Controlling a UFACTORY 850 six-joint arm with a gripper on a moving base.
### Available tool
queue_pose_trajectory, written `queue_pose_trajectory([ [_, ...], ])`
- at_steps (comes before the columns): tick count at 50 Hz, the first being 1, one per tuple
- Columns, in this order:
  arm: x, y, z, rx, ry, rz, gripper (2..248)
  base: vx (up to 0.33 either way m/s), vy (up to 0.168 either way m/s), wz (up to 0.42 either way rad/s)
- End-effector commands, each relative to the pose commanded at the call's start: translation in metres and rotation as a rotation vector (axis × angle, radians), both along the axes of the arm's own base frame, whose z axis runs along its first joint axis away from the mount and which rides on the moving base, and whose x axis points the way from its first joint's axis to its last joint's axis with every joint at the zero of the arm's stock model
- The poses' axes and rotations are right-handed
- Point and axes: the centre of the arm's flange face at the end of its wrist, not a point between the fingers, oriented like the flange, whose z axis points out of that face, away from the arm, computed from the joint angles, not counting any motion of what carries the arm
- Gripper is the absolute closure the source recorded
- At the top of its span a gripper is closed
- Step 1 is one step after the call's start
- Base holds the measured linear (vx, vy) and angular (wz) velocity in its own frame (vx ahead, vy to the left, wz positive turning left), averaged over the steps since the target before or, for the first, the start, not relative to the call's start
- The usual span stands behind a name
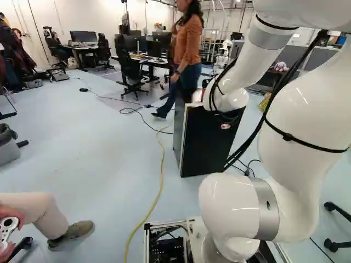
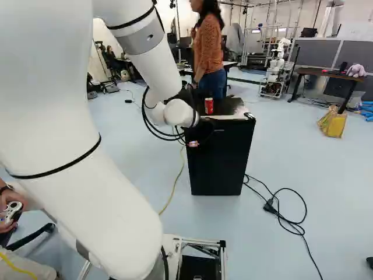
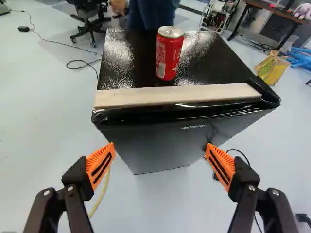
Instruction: Grab a drink from the fridge
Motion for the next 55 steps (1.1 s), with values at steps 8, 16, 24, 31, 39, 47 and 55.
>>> queue_pose_trajectory([
  [8,0.001,0.000,0.005,-0.007,-0.061,0.004,3,0.000,0.000,0.000],
  [16,0.005,0.000,0.010,-0.015,-0.123,0.011,3,0.000,0.000,0.000],
  [24,0.016,0.000,0.014,-0.021,-0.181,0.020,3,0.000,0.000,0.000],
  [31,0.028,-0.001,0.017,-0.020,-0.211,0.021,3,0.000,0.000,0.000],
  [39,0.044,0.001,0.017,-0.009,-0.226,0.010,3,0.000,0.000,0.000],
  [47,0.059,0.002,0.017,0.010,-0.236,-0.015,3,0.000,0.000,0.000],
  [55,0.075,0.004,0.017,0.033,-0.246,-0.050,3,0.000,0.000,0.000],
])
